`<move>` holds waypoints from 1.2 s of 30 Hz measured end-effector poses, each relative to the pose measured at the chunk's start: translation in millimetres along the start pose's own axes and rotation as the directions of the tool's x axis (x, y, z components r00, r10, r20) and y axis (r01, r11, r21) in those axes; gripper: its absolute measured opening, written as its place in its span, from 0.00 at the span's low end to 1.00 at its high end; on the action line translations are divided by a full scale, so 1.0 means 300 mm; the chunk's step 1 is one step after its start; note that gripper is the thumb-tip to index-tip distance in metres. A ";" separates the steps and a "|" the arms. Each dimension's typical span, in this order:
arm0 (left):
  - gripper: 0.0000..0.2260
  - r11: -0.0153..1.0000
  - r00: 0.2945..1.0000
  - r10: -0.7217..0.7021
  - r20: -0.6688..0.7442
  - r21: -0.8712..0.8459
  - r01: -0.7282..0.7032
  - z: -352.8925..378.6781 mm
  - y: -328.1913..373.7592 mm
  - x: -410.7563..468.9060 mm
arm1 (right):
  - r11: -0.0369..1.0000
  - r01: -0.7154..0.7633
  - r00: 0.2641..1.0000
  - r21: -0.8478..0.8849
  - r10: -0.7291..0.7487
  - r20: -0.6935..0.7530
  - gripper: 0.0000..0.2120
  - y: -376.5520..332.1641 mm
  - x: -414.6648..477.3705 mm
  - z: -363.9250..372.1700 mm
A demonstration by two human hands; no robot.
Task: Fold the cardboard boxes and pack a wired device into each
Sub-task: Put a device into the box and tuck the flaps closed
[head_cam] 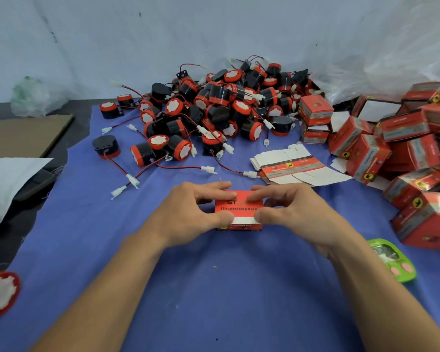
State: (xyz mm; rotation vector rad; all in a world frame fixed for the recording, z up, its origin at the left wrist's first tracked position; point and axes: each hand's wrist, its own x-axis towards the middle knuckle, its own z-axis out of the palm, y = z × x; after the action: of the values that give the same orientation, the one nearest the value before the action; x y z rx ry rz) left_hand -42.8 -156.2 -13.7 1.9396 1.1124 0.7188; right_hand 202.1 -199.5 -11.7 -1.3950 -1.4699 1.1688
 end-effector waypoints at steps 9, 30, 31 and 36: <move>0.22 0.992 1.000 0.026 -0.008 0.127 -0.024 -0.003 0.017 -0.013 | 0.960 0.071 0.978 -0.270 -0.120 -0.168 0.15 -0.020 -0.035 0.043; 0.18 0.980 0.958 0.197 -0.207 0.075 -0.186 0.045 -0.004 -0.029 | 0.959 0.116 0.977 -0.257 -0.157 -0.143 0.13 -0.014 -0.042 0.031; 0.17 0.971 0.940 0.234 -0.248 0.099 -0.215 0.065 0.000 -0.034 | 0.959 0.117 0.972 -0.259 -0.164 -0.168 0.14 -0.009 -0.038 0.034; 0.15 0.956 0.911 0.269 -0.312 0.204 -0.213 0.098 0.000 -0.018 | 0.913 0.128 0.924 -0.387 -0.252 -0.288 0.12 0.018 -0.022 0.071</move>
State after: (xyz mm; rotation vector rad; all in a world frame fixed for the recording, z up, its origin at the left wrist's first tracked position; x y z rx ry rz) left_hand -22.5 -171.0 -30.3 2.1759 1.1734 1.1623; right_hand 183.7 -208.3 -22.5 -1.5580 -1.5810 0.5159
